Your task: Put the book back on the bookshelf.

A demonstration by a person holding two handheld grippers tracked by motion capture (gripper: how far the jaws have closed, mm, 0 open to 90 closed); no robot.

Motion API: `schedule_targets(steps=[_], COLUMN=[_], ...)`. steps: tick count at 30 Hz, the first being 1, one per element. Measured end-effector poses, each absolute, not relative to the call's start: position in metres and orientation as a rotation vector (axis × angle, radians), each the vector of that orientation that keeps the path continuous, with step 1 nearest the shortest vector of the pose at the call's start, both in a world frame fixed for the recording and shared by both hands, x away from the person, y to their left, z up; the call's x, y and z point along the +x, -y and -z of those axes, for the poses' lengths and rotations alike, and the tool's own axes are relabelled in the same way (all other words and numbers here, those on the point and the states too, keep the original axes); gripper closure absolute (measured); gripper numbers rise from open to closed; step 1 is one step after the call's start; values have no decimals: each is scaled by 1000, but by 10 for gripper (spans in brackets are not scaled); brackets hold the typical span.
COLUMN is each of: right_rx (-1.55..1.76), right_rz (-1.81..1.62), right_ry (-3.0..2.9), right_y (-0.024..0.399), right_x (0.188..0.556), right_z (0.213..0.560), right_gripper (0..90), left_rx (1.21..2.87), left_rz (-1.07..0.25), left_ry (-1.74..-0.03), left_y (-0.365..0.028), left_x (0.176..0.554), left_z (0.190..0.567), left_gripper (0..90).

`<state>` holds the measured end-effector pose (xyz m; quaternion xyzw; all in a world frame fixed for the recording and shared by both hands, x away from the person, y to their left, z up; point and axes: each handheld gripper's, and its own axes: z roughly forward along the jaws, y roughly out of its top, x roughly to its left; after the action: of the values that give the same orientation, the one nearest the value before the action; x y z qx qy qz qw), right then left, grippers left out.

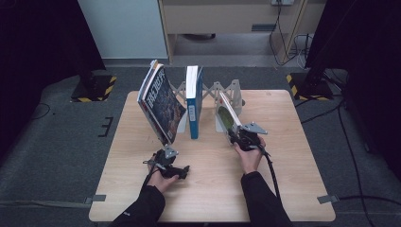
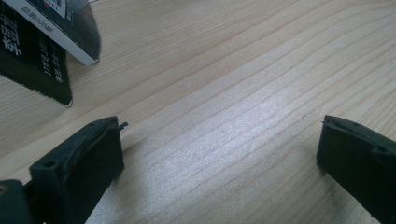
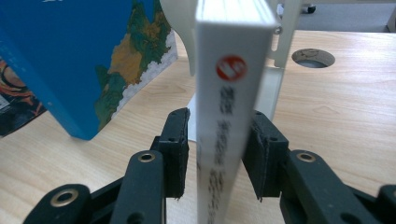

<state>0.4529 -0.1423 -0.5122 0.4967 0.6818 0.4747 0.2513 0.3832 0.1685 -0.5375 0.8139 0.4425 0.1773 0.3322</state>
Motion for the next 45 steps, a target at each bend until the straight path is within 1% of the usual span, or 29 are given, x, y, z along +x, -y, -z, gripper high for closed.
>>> schedule_targets(steps=[3, 5, 12, 21, 23, 25, 27, 29, 31, 33, 34, 35, 40, 45], right_rx=[1336, 1332, 1315, 1344, 1350, 1348, 1330, 1310, 1295, 1290, 1284, 1280, 1286, 1292], right_rz=[-1294, -1290, -1239, -1210, -1235, -1280, -1296, -1303, -1297, -1304, -1302, -1306, -1301, -1320], right_ry=[-1862, -1860, -1835, -1805, -1816, -1837, -1855, -1869, -1876, -1877, -1881, -1882, -1875, -1893], right_y=[147, 148, 138, 121, 121, 123, 125, 128, 132, 135, 136, 136, 131, 122], right_x=[448, 446, 448, 460, 461, 461, 459, 456, 454, 452, 452, 451, 453, 455], right_z=[514, 514, 513, 512, 513, 512, 512, 511, 510, 510, 510, 510, 509, 509], right_gripper=[730, 742, 745, 738, 714, 659, 636, 632, 632, 669, 716, 729, 729, 706], left_rx=[2126, 2126, 2126, 2126, 2126, 2126, 2126, 2126, 2126, 2125, 2125, 2125, 2125, 2125], left_rz=[-463, -463, -463, -463, -464, -464, -463, -464, -464, -464, -464, -464, -465, -465], left_ry=[-1156, -1158, -1158, -1158, -1158, -1158, -1158, -1158, -1158, -1158, -1158, -1159, -1160, -1160], left_y=[-168, -168, -168, -168, -168, -168, -168, -168, -168, -168, -168, -168, -168, -168], left_x=[383, 383, 383, 383, 383, 383, 383, 383, 383, 383, 383, 383, 383, 383], left_z=[538, 538, 538, 538, 538, 538, 538, 538, 538, 538, 538, 538, 538, 538], left_gripper=[0, 0, 0, 0, 0, 0, 0, 0, 0, 0, 0, 0, 0, 0])
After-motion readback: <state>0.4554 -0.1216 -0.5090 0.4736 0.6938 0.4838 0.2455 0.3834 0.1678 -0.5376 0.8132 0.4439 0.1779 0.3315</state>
